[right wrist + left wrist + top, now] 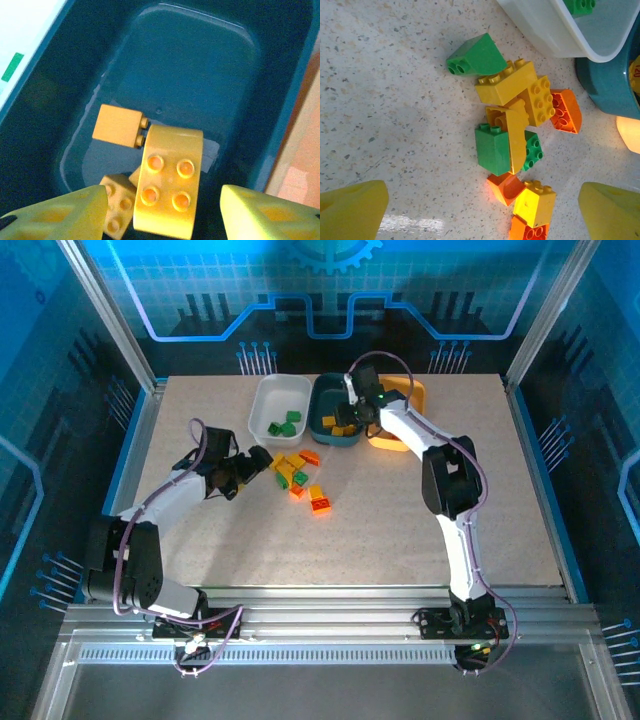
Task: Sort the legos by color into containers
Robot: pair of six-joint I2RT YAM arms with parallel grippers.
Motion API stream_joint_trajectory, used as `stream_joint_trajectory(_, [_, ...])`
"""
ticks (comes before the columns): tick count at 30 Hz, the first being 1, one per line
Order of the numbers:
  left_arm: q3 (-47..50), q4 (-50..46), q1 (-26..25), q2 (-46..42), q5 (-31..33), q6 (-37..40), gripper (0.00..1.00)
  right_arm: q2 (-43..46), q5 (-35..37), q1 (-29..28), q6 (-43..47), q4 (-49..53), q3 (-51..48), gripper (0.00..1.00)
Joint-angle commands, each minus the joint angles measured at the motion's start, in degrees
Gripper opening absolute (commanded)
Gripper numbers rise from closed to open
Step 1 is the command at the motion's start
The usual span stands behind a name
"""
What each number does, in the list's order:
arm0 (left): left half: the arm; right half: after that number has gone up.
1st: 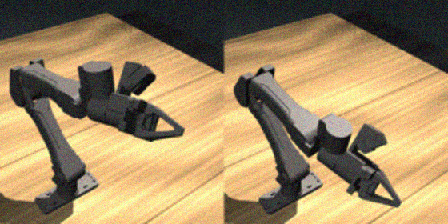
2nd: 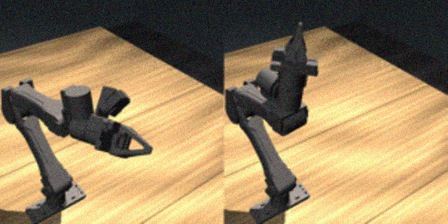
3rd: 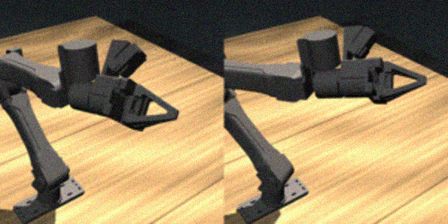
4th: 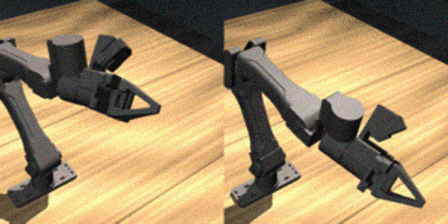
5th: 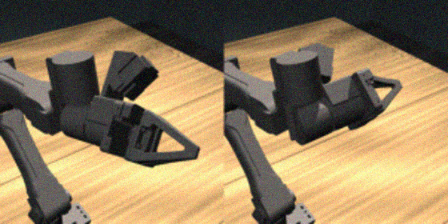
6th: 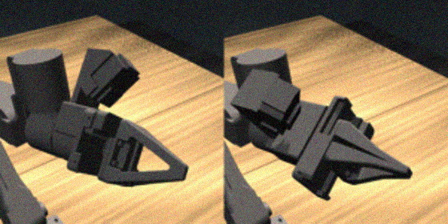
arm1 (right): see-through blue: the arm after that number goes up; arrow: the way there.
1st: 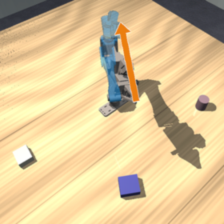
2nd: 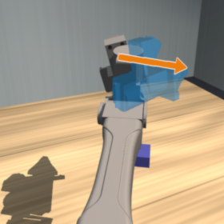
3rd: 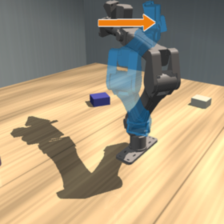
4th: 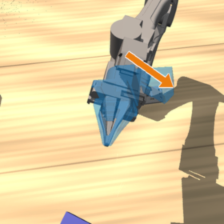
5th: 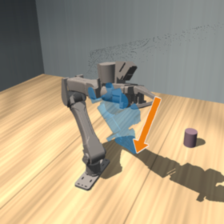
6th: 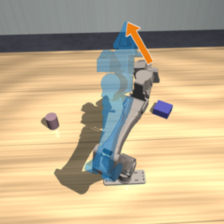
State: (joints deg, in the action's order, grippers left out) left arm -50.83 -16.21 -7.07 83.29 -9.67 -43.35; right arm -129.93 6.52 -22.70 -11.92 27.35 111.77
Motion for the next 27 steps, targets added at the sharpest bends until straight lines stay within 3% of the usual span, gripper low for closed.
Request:
stream_joint_trajectory(1, [-0.1, 1.3, 0.3, 0.1, -1.9, 0.4, 0.99, 10.6, 0.7, -1.3, -0.3, -1.3, -5.3, 0.64])
stream_joint_trajectory(5, [1.0, 2.4, 0.1, -0.5, -2.4, -0.3, 0.99, 21.0, 3.1, -3.8, -1.8, -6.2, -19.0, 0.67])
stream_joint_trajectory(8, [1.7, 3.2, -0.4, -0.2, -2.5, -0.7, 0.99, 23.7, 4.6, -4.6, -3.0, -8.1, -24.3, 0.65])
stream_joint_trajectory(17, [1.8, 1.6, -1.3, -1.3, -3.0, -0.4, 0.99, 5.8, 3.4, -2.5, -2.0, -0.7, -6.5, 0.65])
stream_joint_trajectory(27, [0.3, -0.8, -1.3, -1.4, -2.1, 1.1, 0.99, 0.3, -1.1, -2.3, -2.6, -1.0, -2.0, 0.65])
